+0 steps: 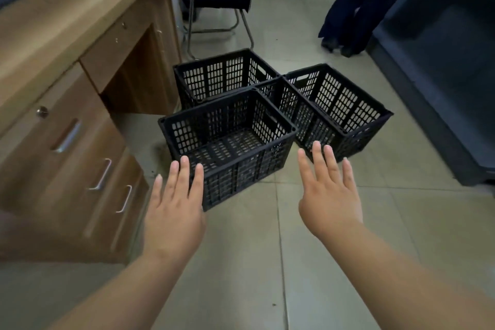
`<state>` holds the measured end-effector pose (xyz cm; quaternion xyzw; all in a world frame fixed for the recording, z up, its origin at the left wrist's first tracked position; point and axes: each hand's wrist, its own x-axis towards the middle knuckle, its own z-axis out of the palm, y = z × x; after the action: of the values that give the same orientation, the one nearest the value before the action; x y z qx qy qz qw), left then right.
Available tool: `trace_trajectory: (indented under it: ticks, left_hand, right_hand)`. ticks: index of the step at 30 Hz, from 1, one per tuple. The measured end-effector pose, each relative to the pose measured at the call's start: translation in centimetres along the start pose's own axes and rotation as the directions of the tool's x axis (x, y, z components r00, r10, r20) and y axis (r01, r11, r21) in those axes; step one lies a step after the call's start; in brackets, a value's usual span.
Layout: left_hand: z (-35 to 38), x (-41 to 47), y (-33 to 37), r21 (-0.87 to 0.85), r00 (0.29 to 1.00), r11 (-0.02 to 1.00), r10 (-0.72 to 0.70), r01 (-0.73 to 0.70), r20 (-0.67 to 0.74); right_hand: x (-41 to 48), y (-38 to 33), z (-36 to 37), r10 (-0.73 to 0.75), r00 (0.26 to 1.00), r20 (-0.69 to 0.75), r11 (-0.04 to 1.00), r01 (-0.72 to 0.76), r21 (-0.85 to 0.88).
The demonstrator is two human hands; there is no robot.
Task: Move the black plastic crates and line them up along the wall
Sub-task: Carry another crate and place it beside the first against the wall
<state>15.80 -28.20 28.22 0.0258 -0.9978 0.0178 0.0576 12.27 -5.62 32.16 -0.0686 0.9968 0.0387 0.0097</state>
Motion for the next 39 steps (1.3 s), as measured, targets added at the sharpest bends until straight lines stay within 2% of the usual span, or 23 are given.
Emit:
trace_trajectory:
  ticks: [2, 5, 9, 11, 17, 23, 29, 34, 39]
  left_hand:
    - [1.2, 2.8, 0.4, -0.008, 1.0, 1.0, -0.019, 0.019, -0.022]
    - [3.4, 7.9, -0.1, 0.029, 0.998, 0.999, -0.044, 0.042, 0.049]
    - [6.2, 16.3, -1.5, 0.034, 0.994, 0.996, -0.082, 0.08, 0.069]
    - [8.0, 20.3, -2.0, 0.008, 0.984, 0.993, -0.119, 0.119, 0.136]
    - [13.2, 28.9, -4.2, 0.075, 0.937, 0.98, -0.198, 0.184, 0.289]
    - [18.5, 32.9, -6.4, 0.057, 0.895, 0.965, -0.257, 0.254, 0.365]
    - [24.7, 34.9, -8.6, 0.088, 0.862, 0.934, -0.353, 0.345, 0.364]
    - [29.4, 36.5, -9.9, 0.142, 0.801, 0.894, -0.444, 0.424, 0.401]
    - [33.0, 36.6, -11.5, 0.206, 0.745, 0.875, -0.482, 0.438, 0.461]
  right_hand:
    - [3.1, 0.8, 0.5, -0.01, 1.0, 0.002, 1.0, 0.01, -0.008]
    - [9.0, 1.6, 1.1, -0.022, 1.0, 0.002, 1.0, 0.023, -0.008]
    - [18.7, 1.8, 2.8, -0.033, 0.999, 0.018, 0.999, 0.033, -0.02]
    - [23.6, 1.4, 3.8, -0.043, 0.997, 0.057, 0.999, 0.044, -0.027]
    - [35.0, 0.5, 7.8, -0.047, 0.988, 0.144, 0.998, 0.053, -0.038]
    - [42.7, 0.6, 12.9, -0.035, 0.968, 0.249, 0.995, 0.057, -0.082]
    - [49.1, 0.6, 18.8, -0.061, 0.94, 0.335, 0.989, 0.103, -0.109]
    - [54.4, 0.5, 24.3, -0.141, 0.918, 0.371, 0.968, 0.207, -0.143]
    - [57.9, 1.0, 28.6, -0.228, 0.892, 0.391, 0.926, 0.322, -0.197]
